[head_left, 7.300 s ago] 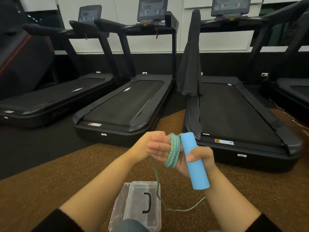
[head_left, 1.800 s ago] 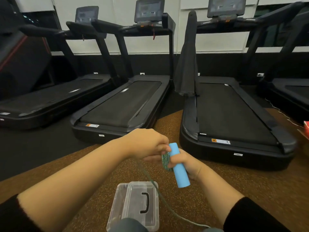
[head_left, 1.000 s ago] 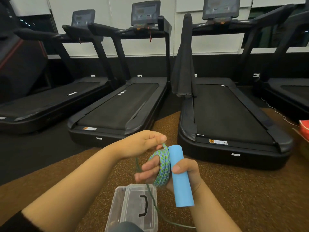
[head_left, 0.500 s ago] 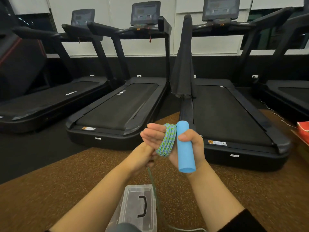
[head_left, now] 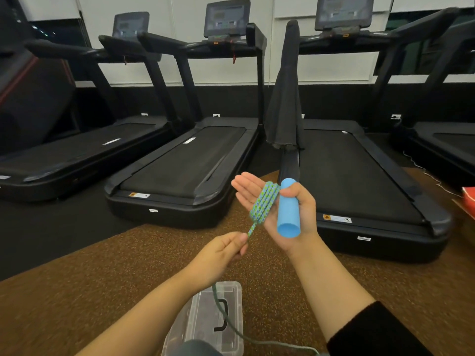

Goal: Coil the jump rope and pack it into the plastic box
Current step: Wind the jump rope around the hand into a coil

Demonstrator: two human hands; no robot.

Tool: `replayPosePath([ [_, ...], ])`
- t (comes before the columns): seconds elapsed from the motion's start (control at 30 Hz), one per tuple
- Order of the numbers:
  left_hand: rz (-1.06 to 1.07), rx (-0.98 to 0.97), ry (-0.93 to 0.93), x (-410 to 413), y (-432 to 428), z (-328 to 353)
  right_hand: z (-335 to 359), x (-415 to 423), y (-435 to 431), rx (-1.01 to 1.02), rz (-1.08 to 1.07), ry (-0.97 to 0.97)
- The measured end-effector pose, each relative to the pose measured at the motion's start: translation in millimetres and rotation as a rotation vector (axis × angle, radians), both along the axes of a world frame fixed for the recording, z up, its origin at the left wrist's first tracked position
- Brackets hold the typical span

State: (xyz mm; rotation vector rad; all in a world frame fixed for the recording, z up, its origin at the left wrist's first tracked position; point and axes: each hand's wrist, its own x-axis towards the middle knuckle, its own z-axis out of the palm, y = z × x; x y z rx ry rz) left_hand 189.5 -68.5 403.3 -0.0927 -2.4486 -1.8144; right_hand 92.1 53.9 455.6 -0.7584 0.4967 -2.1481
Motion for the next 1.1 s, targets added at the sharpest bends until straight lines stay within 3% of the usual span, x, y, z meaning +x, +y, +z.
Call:
replayPosePath([
  [0.27, 0.065, -0.486, 0.078, 3.0, -11.3, 19.6, -4.6, -6.3, 3.3, 0.184, -0.023, 0.087],
  [0.6, 0.110, -0.928, 0.090, 14.3, -11.0, 42.8, -17.1, -6.9, 0.1, 0.358, -0.030, 0.111],
  [0.83, -0.006, -0.980, 0.108, 15.4, -7.4, 57.7, -24.4, 4.7, -0.3, 0.492, 0.002, 0.205],
  [1.0, 0.018, -0.772, 0.107, 10.3, -11.6, 76.6, -34.1, 12.0, 6.8, 0.684, -0.031, 0.232],
  [1.1, 0.016, -0.814, 0.081, 6.2, -15.6, 81.6, -44.2, 11.7, 5.4, 0.715, -0.025, 0.214],
])
